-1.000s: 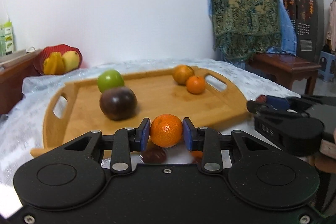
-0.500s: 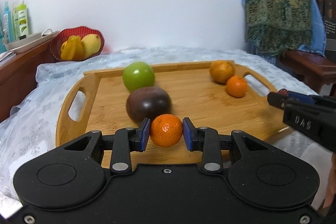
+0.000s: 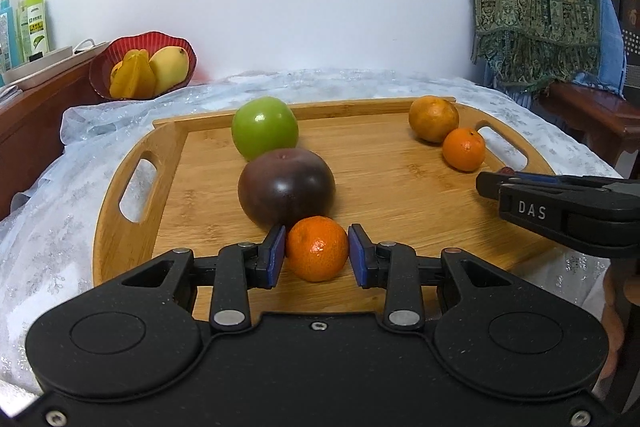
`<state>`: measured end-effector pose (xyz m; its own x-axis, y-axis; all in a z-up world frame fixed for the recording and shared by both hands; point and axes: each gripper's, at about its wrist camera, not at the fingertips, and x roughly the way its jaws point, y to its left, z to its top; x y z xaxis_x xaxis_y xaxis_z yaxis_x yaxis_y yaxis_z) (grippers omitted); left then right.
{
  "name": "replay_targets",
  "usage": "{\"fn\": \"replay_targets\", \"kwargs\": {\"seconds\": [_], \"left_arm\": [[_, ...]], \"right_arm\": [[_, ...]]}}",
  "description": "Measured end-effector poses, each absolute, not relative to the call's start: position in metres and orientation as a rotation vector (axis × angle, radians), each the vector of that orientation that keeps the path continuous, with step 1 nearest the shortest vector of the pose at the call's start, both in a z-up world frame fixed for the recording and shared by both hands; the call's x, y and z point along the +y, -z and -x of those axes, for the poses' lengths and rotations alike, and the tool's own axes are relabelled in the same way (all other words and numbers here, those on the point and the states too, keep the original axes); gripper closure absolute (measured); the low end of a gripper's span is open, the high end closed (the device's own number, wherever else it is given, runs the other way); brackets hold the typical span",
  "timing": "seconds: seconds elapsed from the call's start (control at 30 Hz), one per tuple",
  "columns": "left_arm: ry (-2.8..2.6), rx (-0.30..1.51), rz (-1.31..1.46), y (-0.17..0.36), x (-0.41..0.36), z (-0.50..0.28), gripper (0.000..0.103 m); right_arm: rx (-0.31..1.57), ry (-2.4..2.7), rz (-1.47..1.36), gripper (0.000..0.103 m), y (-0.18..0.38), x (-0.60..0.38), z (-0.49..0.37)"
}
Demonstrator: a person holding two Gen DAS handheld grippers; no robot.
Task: Organize fruits
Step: 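Carry the mandarin onto the tray with the left tool while the right tool carries the date there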
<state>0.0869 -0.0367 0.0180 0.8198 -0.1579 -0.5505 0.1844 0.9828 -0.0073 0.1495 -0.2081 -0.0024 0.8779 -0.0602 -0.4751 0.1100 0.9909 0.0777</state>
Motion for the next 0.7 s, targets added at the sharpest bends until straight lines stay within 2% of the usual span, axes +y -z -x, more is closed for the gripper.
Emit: {"fn": "replay_targets", "kwargs": {"seconds": [0.7], "left_arm": [[0.184, 0.616, -0.032, -0.0099, -0.0355, -0.0896, 0.07]], "right_arm": [[0.506, 0.104, -0.103, 0.069, 0.0084, -0.2067, -0.154]]}}
